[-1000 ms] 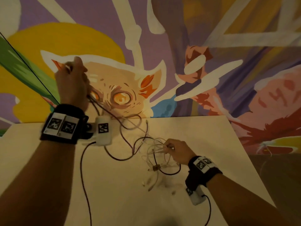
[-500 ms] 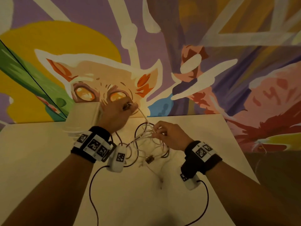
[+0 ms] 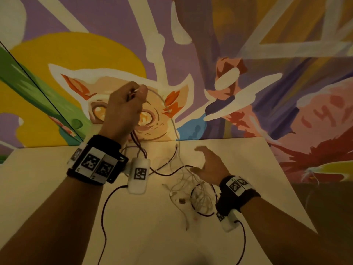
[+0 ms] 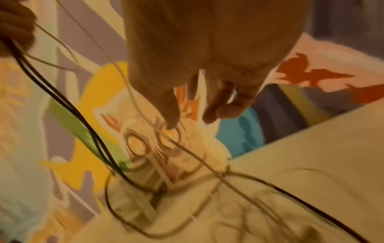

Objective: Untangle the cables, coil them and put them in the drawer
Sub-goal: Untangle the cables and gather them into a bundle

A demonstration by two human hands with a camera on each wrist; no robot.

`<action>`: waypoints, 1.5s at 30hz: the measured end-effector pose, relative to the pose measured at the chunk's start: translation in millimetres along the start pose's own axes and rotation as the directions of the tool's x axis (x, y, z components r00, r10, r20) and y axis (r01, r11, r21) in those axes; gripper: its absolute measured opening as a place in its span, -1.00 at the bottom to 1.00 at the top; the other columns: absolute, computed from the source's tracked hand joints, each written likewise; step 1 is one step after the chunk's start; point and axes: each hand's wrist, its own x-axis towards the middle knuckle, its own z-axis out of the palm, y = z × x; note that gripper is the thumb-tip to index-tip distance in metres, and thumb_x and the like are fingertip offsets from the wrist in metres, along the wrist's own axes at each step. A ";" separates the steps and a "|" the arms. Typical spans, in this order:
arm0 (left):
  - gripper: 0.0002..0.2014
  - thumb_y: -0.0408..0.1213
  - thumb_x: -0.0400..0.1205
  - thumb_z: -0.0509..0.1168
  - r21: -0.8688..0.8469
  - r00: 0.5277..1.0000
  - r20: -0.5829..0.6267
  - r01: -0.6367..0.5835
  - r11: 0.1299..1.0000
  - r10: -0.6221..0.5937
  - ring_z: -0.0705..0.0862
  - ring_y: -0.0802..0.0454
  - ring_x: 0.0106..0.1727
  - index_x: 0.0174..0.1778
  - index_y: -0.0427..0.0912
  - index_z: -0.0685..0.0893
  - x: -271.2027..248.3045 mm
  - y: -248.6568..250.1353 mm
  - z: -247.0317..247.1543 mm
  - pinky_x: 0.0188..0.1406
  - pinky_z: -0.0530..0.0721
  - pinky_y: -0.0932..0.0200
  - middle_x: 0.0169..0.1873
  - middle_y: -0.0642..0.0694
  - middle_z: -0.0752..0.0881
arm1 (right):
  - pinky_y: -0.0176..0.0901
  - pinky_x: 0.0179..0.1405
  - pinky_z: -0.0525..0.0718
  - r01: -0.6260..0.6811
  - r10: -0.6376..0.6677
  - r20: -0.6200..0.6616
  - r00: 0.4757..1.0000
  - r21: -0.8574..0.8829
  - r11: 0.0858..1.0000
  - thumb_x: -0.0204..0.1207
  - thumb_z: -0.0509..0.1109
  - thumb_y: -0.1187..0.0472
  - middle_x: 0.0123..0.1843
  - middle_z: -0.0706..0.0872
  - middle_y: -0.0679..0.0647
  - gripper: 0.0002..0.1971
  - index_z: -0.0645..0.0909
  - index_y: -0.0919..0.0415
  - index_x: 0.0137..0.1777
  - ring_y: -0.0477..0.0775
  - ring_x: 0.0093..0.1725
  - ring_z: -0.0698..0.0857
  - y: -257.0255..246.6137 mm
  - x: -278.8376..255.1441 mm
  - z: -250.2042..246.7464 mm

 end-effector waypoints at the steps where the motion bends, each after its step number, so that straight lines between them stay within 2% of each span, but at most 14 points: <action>1: -0.67 -0.13 0.71 0.20 -0.049 1.000 0.023 0.020 0.999 -0.018 0.10 0.07 -0.57 -0.40 -0.06 0.42 -1.1 1.4 8.4 -0.60 0.05 0.15 -0.63 0.11 0.24 | -0.24 -0.08 0.54 0.071 -0.071 -0.004 0.997 0.067 0.995 0.34 0.59 0.00 0.02 0.60 -0.17 -0.37 0.41 -0.02 0.38 -0.04 -0.14 0.64 -19.8 2.6 -3.5; 6: -0.67 -0.11 0.71 0.21 -0.143 0.973 -0.232 -0.050 0.988 0.016 0.15 0.10 -0.61 -0.38 -0.06 0.41 10.3 17.7 4.8 -0.63 0.14 0.26 -0.66 0.12 0.27 | -0.12 -0.22 0.70 0.005 -0.013 0.386 0.923 0.021 1.000 0.54 0.37 0.06 -0.06 0.77 0.02 -0.84 0.63 0.12 0.00 -0.02 -0.28 0.76 -39.3 3.9 4.0; 10: -0.66 0.03 0.66 0.23 0.120 0.885 -0.462 0.009 0.993 0.048 0.40 -0.17 -0.52 -0.39 -0.03 0.55 19.7 -2.9 -45.6 -0.54 0.38 -0.06 -0.56 -0.16 0.48 | -0.05 -0.06 0.64 -0.102 0.150 0.310 0.939 -0.168 0.980 0.65 0.17 0.15 0.00 0.77 0.17 -0.78 0.54 0.07 -0.23 0.18 -0.02 0.68 3.6 -8.4 -1.9; 14: -0.70 -0.16 0.70 0.17 0.852 1.000 -0.015 0.018 0.523 -0.009 0.72 -0.40 0.02 0.10 -0.27 0.71 -0.5 -59.2 -47.1 -0.04 0.67 -0.20 0.03 -0.41 0.74 | 0.00 0.02 0.62 0.022 0.025 0.277 0.960 -0.163 0.986 0.70 0.14 0.08 -0.04 0.77 0.20 -0.71 0.64 0.21 -0.03 0.22 -0.01 0.68 -17.2 -5.5 -17.4; 17: -0.44 -0.04 0.66 0.29 0.800 0.961 0.137 0.036 0.598 -0.241 0.71 -0.06 0.09 0.60 -0.01 0.38 -30.5 -74.4 -9.5 0.29 0.59 -0.12 0.04 -0.07 0.76 | 0.02 -0.05 0.62 0.174 -0.118 0.284 0.952 -0.182 0.968 0.70 0.14 0.02 -0.10 0.76 0.16 -0.68 0.64 0.22 0.01 0.19 -0.09 0.67 -53.7 -1.8 -28.7; 19: -0.48 0.06 0.63 0.31 0.714 0.895 0.384 -0.132 0.687 -0.227 0.58 0.34 -0.20 0.53 0.10 0.47 -45.8 -80.4 15.8 0.14 0.65 0.04 -0.26 0.22 0.64 | 0.05 -0.08 0.65 0.238 -0.185 0.275 0.943 -0.174 0.956 0.69 0.17 0.03 -0.15 0.75 0.11 -0.74 0.62 0.15 0.03 0.17 -0.14 0.68 -75.2 -2.3 -34.7; 22: -0.74 0.00 0.67 0.29 0.650 0.810 0.499 -0.115 0.751 -0.308 0.51 0.28 -0.30 0.14 -0.05 0.71 -55.8 -86.4 34.0 -0.26 0.43 0.26 -0.37 0.20 0.56 | 0.01 -0.18 0.68 0.263 -0.238 0.215 0.947 -0.094 0.960 0.67 0.24 0.08 -0.29 0.76 0.01 -0.88 0.54 0.09 0.03 0.03 -0.29 0.70 -98.3 -5.7 -43.5; 26: -0.72 -0.05 0.70 0.23 0.640 0.893 0.389 -0.086 0.764 -0.226 0.52 -0.02 -0.30 -0.15 -0.20 0.63 -49.0 -77.9 32.6 -0.22 0.43 0.05 -0.37 -0.07 0.59 | -0.25 -0.31 0.64 0.204 -0.215 0.097 0.972 0.110 0.973 0.59 0.38 0.14 -0.35 0.79 0.01 -0.89 0.50 0.08 0.00 -0.12 -0.38 0.71 -92.0 -8.0 -51.3; 29: -0.68 -0.05 0.73 0.20 0.498 0.999 0.022 0.017 0.867 -0.032 0.60 0.09 -0.25 -0.21 -0.22 0.58 -28.1 -53.8 10.8 -0.16 0.52 0.13 -0.40 0.08 0.57 | -0.31 -0.35 0.62 0.064 -0.077 0.251 0.965 0.061 0.996 0.57 0.36 0.18 -0.36 0.80 0.05 -0.98 0.58 0.10 -0.08 -0.16 -0.43 0.70 -54.0 -8.6 -38.3; 31: -0.66 -0.07 0.74 0.18 0.403 0.973 -0.221 0.024 0.915 0.072 0.50 0.22 -0.42 -0.25 -0.23 0.53 -11.0 -33.5 -11.4 -0.35 0.44 0.18 -0.49 0.07 0.50 | -0.24 -0.27 0.64 -0.044 0.085 0.442 0.893 -0.103 0.994 0.58 0.30 0.17 -0.27 0.84 0.15 -0.90 0.59 0.08 -0.15 -0.12 -0.41 0.70 -22.2 -13.1 -24.2; 34: -0.66 -0.05 0.73 0.19 0.528 0.968 -0.220 0.015 0.849 0.120 0.41 0.11 -0.50 -0.23 -0.24 0.54 -0.9 -17.4 -35.8 -0.44 0.33 0.10 -0.52 -0.08 0.45 | -0.16 -0.16 0.69 -0.097 0.188 0.501 0.845 -0.202 0.975 0.60 0.26 0.15 -0.22 0.85 0.17 -0.83 0.62 0.09 -0.19 -0.03 -0.31 0.72 3.1 -17.6 -12.6; 39: -0.72 -0.11 0.74 0.20 0.680 0.994 -0.063 0.111 0.725 -0.092 0.58 -0.02 -0.32 -0.15 -0.25 0.57 -13.8 -52.5 -27.4 -0.41 0.40 0.14 -0.41 -0.07 0.55 | -0.28 -0.29 0.61 -0.109 0.112 0.354 0.929 -0.028 0.994 0.57 0.33 0.11 -0.25 0.78 0.07 -0.87 0.65 0.14 -0.08 -0.02 -0.24 0.74 -3.2 -8.4 -7.4; 42: -0.72 -0.10 0.70 0.27 0.641 0.940 -0.131 0.322 0.696 -0.315 0.64 -0.23 0.12 0.22 -0.20 0.60 -25.4 -86.2 -22.1 -0.06 0.42 0.10 -0.01 -0.13 0.65 | -0.17 -0.08 0.62 -0.111 0.138 0.419 0.898 -0.087 0.990 0.55 0.34 0.08 -0.10 0.78 0.08 -0.85 0.65 0.14 -0.05 0.04 -0.05 0.69 -2.0 -8.7 9.6; 45: -0.72 -0.16 0.66 0.33 0.548 0.888 -0.216 0.454 0.702 -0.406 0.61 -0.21 0.05 0.22 -0.22 0.59 -40.0 -107.2 -21.0 -0.05 0.41 0.11 0.02 -0.19 0.66 | -0.04 0.10 0.68 -0.114 0.184 0.489 0.853 -0.170 0.979 0.53 0.35 0.06 0.08 0.76 0.11 -0.84 0.64 0.13 -0.04 0.11 0.07 0.70 4.9 -13.3 32.9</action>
